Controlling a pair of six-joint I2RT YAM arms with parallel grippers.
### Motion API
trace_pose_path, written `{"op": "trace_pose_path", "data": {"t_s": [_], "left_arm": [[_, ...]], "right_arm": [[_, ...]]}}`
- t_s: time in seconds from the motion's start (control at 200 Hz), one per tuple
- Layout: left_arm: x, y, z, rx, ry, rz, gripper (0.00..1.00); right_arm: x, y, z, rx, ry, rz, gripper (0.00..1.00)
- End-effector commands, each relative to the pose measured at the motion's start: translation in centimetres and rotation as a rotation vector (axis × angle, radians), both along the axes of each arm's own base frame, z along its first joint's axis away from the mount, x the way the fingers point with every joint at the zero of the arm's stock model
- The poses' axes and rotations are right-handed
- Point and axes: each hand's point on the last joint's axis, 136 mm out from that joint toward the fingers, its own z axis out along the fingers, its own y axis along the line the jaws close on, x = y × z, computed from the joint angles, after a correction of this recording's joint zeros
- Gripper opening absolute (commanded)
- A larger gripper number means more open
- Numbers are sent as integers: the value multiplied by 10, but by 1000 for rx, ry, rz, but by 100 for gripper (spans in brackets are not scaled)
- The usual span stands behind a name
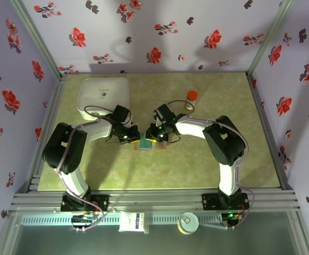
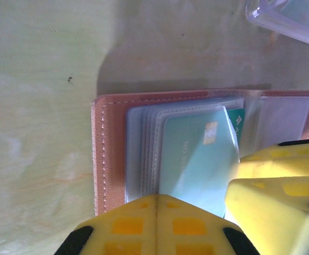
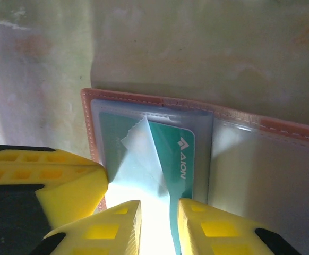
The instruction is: Take the credit cards out of the card holder
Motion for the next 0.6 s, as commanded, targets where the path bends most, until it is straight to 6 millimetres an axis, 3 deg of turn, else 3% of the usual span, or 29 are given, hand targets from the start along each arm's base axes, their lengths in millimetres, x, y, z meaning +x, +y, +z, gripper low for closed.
{"op": "trace_pose_path", "data": {"t_s": [0.0, 0.145, 0.265, 0.595], "left_arm": [[-8, 11, -13, 43, 23, -1, 0], [-8, 11, -12, 47, 24, -6, 0], [-7, 11, -10, 44, 22, -5, 0], [-3, 7, 7, 15, -6, -1, 0]], "right_arm": [[-2, 6, -5, 5, 2, 38, 24], [-2, -14, -12, -107, -14, 16, 27], [-2, -28, -6, -172, -45, 6, 28], [-1, -18, 26, -72, -105, 22, 29]]}}
